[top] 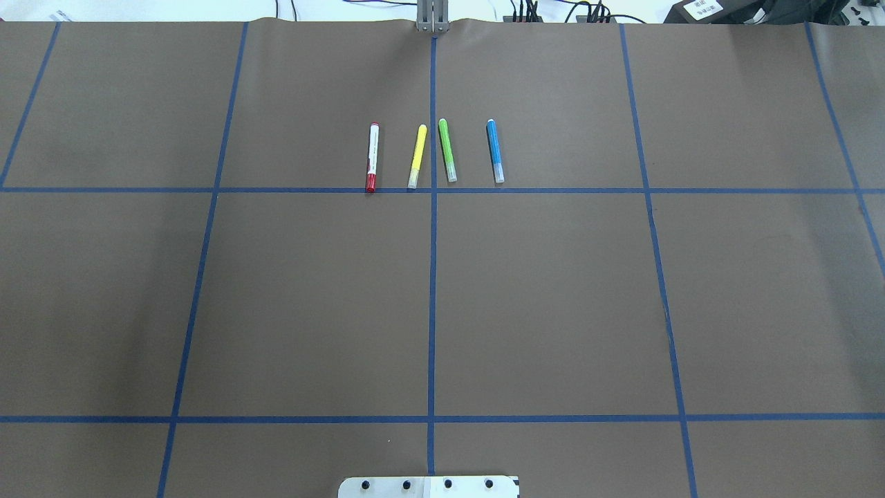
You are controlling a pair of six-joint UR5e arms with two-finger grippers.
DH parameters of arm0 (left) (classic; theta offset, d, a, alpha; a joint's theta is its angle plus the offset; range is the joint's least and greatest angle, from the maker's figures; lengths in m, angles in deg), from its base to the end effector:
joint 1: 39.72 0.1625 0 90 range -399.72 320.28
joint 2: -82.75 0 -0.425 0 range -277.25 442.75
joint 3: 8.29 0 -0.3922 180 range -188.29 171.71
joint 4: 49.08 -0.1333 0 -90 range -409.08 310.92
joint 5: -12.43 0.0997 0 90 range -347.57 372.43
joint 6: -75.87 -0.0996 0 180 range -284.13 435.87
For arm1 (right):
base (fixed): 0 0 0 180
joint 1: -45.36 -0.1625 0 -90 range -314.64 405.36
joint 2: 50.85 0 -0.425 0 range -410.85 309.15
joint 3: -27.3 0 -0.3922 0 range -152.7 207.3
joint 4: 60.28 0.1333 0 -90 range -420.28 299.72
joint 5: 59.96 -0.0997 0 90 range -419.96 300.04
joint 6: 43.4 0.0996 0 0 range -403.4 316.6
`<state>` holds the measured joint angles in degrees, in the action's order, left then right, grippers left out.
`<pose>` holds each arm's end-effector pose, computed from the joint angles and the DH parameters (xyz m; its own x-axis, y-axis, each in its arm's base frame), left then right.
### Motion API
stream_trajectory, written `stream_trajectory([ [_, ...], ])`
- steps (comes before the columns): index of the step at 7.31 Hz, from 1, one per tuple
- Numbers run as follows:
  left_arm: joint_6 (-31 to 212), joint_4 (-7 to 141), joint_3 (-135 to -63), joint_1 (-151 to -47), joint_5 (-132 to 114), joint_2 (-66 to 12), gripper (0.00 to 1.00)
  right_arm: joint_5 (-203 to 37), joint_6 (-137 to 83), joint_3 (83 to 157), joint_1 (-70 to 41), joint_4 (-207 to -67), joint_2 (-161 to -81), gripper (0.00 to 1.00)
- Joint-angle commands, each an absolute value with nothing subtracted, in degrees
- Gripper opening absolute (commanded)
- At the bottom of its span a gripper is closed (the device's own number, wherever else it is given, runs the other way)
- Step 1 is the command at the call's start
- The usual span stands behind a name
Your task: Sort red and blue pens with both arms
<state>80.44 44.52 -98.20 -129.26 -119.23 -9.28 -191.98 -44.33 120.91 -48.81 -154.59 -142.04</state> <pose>-0.0630 -0.5140 0.6384 0.7448 -0.0094 -0.6672 0.0515 0.9977 0.0435 0.1014 -0.4741 0.6481 0.7404 0.0599 0.6695 -0.0607 0.9979 -0.0221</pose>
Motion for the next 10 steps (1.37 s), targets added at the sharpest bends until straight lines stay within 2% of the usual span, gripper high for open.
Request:
stream_trajectory([
  [1, 80.44, 44.61, -98.29, -129.19, -119.31, -9.1, 1.0, -192.93, -44.19, 121.25, -48.34, -154.67, -141.73, 1.0],
  [10, 80.52, 44.71, -97.77, -129.1, -119.32, -8.75, 1.0, -192.59, -44.28, 121.34, -46.58, -155.2, -140.59, 1.0],
])
